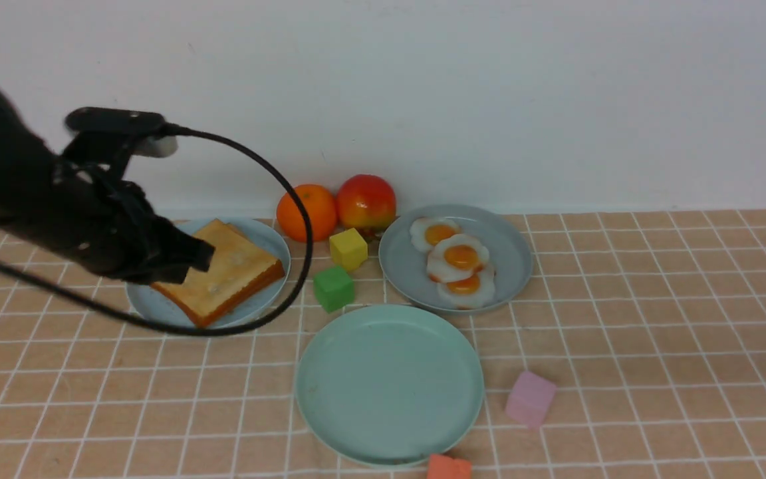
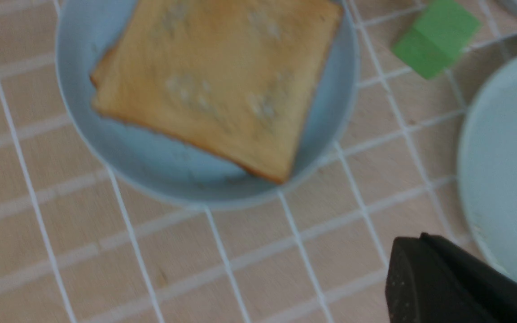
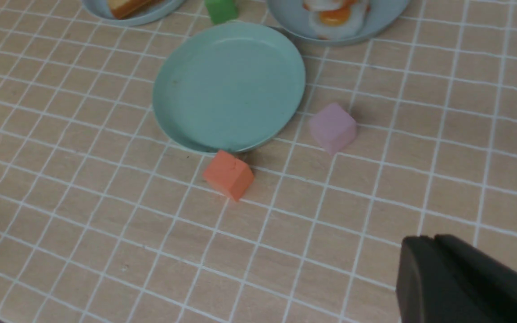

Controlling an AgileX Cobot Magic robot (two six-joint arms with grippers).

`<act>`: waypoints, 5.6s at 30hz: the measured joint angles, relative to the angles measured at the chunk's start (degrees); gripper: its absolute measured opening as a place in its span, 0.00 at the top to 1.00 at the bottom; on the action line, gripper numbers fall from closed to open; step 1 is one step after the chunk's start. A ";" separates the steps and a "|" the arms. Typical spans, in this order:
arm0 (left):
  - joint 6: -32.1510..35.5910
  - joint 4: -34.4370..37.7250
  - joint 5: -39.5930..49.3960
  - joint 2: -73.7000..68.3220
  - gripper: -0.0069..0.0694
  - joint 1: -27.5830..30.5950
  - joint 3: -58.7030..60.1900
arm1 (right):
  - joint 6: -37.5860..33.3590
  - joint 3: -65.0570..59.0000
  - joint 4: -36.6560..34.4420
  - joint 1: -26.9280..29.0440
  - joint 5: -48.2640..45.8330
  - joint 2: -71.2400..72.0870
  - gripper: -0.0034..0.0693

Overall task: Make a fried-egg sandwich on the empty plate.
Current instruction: Use the left arm to grab a slice of bread, then use the left arm to put a slice of bread into the empty plate in the middle, then use the right arm to grab a fried egg

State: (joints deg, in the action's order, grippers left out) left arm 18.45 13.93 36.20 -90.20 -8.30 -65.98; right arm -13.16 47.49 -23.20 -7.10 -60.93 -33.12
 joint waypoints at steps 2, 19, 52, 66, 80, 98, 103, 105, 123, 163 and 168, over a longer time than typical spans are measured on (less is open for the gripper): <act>2.09 -0.56 -0.59 -3.89 0.93 -0.06 -2.95 | -0.06 0.04 -0.28 -0.87 0.14 -0.96 0.90; 21.14 -1.72 -12.05 -23.44 0.27 -1.06 -11.11 | -0.20 0.04 -1.33 -1.55 1.60 -1.93 0.87; 19.39 -2.10 -8.63 -3.02 0.76 -20.99 1.07 | -0.20 0.04 -2.57 -1.55 -0.47 -1.93 0.83; 17.42 -6.45 -21.34 -12.66 0.76 -32.22 4.93 | -0.25 0.06 -2.29 -1.55 -2.90 -1.93 0.81; 14.03 -4.88 -16.50 -9.75 0.23 -32.22 5.03 | -0.19 0.06 -1.95 -1.55 2.46 -2.57 0.55; -13.05 -2.05 -8.36 41.22 0.93 -32.22 16.92 | -15.08 7.01 -22.50 -1.55 21.97 -44.04 0.51; -16.46 -2.05 -13.06 53.22 0.93 -32.22 28.63 | -17.31 15.65 -26.25 -1.55 21.83 -57.13 0.51; -17.68 -2.05 -15.17 57.54 0.93 -32.22 32.36 | -17.34 19.56 -26.81 -1.55 21.94 -62.80 0.51; -18.45 -1.34 -21.92 63.62 0.93 -32.22 36.91 | -17.59 46.58 -33.31 -1.55 26.97 -93.78 0.34; -18.45 2.80 -21.91 62.79 0.91 -32.22 36.91 | -22.70 53.76 -43.63 -1.55 26.48 -102.72 0.78; -18.45 2.82 -21.36 62.79 0.91 -32.22 36.91 | -22.70 53.88 -45.44 -1.50 25.96 -102.65 0.81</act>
State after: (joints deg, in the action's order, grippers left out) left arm 0.00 16.74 14.84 -27.41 -40.52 -29.07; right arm -35.86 101.37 -68.64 -8.60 -34.97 -135.77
